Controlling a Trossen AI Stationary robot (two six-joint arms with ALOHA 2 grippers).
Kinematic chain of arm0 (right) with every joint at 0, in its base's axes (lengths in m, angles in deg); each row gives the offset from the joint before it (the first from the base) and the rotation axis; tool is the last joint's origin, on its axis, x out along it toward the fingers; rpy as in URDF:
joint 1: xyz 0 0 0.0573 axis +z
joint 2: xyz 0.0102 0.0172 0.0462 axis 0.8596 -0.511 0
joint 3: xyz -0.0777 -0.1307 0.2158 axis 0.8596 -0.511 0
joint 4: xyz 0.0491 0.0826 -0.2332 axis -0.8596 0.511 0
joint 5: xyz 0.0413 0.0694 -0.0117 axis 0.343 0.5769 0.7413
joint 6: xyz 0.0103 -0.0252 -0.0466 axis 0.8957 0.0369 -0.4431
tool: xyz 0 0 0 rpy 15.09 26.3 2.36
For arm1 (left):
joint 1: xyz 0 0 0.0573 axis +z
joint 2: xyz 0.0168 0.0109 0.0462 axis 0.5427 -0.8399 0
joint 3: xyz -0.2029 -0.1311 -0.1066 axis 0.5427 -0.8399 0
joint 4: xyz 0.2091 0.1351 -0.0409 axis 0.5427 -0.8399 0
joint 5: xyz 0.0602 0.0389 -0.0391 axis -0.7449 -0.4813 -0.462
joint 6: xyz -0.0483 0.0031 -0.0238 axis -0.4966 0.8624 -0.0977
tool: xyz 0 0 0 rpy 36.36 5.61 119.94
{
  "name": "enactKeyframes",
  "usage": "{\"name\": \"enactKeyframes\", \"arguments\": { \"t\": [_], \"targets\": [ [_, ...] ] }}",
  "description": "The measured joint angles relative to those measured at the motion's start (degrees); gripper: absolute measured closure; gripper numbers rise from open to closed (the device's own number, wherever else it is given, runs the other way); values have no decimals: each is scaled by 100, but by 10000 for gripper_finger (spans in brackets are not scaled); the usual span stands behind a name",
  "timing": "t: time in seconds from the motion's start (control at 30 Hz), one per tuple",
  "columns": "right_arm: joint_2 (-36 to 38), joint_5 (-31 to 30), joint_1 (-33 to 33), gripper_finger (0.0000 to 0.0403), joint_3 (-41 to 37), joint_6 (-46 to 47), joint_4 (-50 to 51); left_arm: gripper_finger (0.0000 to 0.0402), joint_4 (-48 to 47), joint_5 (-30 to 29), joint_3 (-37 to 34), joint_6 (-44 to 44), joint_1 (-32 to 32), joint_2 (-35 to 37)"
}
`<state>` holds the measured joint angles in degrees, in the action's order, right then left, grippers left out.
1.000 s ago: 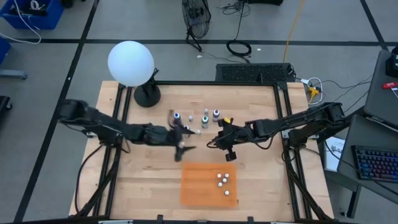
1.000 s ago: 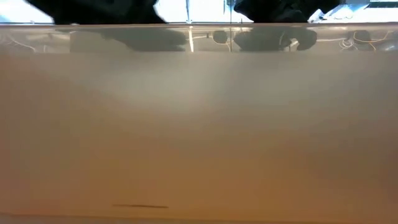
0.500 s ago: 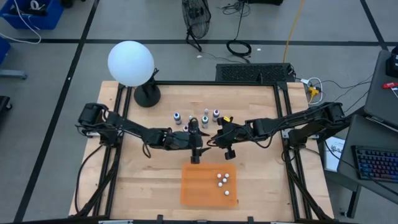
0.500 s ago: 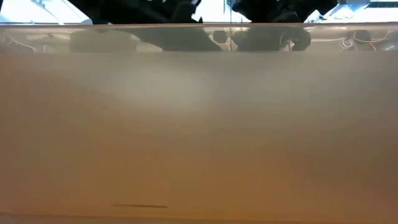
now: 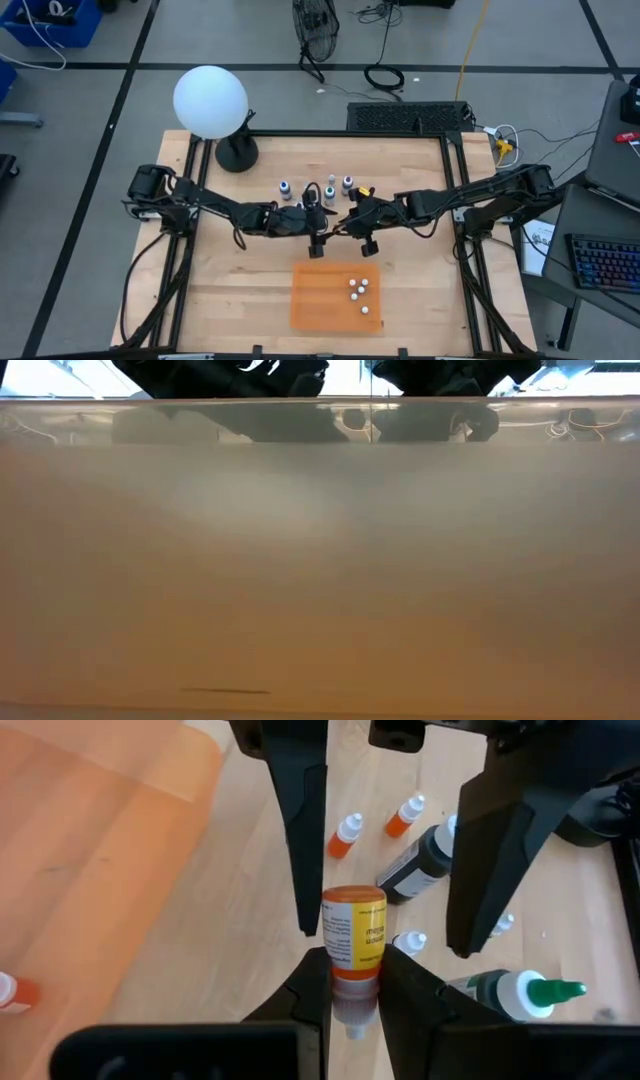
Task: Pick & Place food coloring
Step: Put the small orange food coloring bottle into the orange container
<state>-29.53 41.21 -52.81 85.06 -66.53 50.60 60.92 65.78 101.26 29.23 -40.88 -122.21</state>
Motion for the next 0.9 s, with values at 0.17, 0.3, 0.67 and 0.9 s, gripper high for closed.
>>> {"name": "enactKeyframes", "arguments": {
  "t": [0.17,0.3,0.67,0.9],
  "targets": [
    [0,1,0,357,1,2,-2,172,151,47,0,18,0,1],
    [0,3,2,357,-1,8,0,190,166,334,0,-70,56,2],
    [0,-7,0,357,-1,59,7,279,107,708,0,-261,173,2],
    [0,-455,7,333,-1,390,56,347,-14,627,0,-34,173,13]
  ]
}}
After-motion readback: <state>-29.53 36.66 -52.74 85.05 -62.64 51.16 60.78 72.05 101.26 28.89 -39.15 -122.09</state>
